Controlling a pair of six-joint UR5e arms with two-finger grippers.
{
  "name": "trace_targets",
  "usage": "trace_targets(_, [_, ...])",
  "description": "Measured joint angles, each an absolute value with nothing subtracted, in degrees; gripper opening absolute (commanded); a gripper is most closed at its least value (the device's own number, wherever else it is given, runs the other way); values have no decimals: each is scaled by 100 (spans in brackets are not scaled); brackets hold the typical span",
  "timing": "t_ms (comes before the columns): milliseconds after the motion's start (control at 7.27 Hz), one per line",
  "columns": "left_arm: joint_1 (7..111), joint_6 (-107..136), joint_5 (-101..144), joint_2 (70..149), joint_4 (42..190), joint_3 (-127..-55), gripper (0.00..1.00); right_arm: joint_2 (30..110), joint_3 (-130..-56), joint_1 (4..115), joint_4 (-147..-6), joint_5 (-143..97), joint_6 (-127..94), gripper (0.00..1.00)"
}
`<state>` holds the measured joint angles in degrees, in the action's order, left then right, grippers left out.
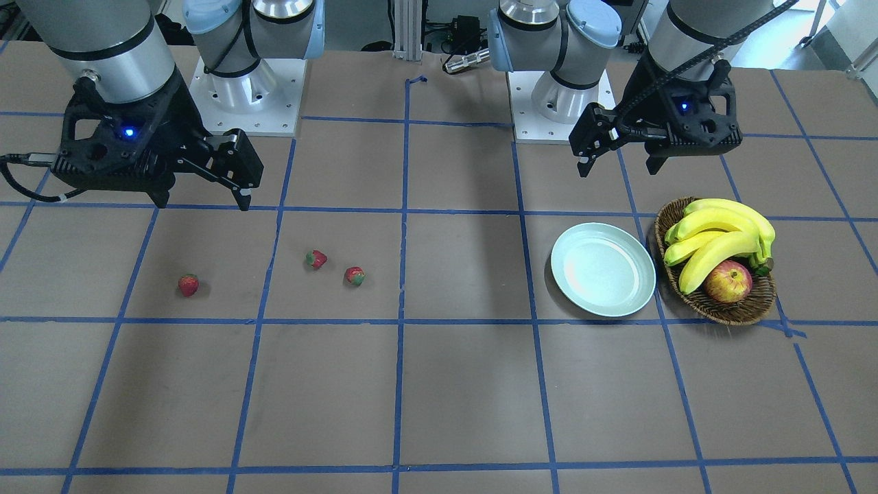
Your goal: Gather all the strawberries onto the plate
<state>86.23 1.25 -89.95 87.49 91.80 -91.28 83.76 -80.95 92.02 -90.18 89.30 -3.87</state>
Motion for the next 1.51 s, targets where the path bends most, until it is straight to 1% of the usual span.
trace_targets(1513, [8629,149,-8992,8661,9214,-9238,100,8387,-8097,9216,-8999,8946,-393,100])
